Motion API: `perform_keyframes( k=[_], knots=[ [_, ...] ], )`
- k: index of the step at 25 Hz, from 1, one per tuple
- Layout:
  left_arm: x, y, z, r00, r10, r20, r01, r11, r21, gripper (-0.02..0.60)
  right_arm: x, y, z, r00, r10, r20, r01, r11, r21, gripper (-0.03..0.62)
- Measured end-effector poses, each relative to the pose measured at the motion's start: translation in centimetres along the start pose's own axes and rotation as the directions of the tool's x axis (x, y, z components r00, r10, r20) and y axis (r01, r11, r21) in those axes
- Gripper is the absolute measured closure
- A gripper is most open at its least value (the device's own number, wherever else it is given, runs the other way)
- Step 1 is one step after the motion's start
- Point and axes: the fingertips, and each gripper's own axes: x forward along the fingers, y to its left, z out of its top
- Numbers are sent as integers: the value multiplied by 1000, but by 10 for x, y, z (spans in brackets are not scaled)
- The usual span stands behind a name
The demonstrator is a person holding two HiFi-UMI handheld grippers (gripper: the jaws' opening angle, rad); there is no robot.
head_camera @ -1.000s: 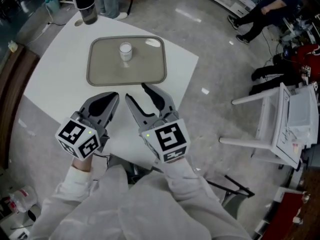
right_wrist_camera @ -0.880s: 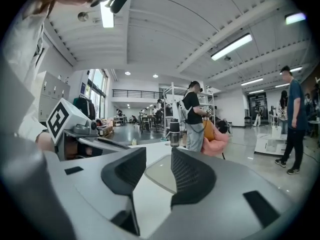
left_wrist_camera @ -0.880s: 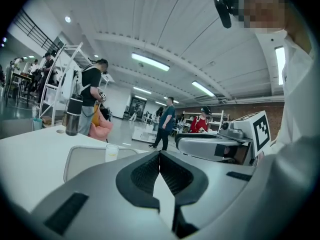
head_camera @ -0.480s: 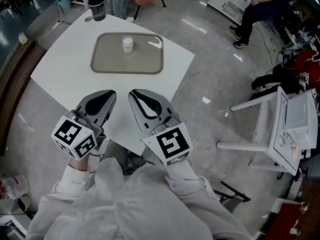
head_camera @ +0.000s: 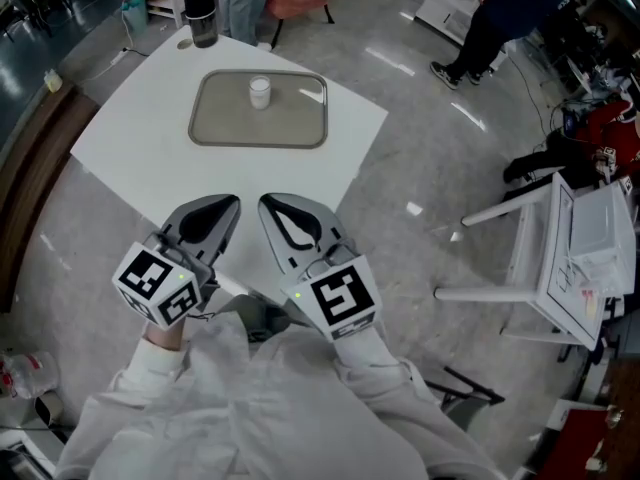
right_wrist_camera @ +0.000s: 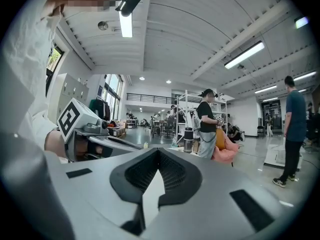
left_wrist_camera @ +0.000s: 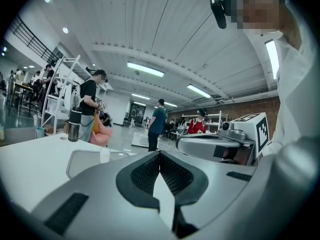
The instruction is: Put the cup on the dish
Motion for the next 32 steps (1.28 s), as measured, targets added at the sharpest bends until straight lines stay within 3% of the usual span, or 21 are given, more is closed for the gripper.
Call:
perform_keyframes(
  k=[13,20,32],
  knots=[
    [-13,-15,3,996,-84,-31,85,996,9,572,-6,8,-3,996,-83,-40,86,992,90,582],
    [-15,-24,-1,993,-113,-39,113,994,9,572,-11,13,-8,997,-70,-30,74,988,138,582],
    [-18,-24,-12,984,-161,-73,161,987,-5,572,-17,8,-11,992,-108,-65,116,986,122,582]
  ],
)
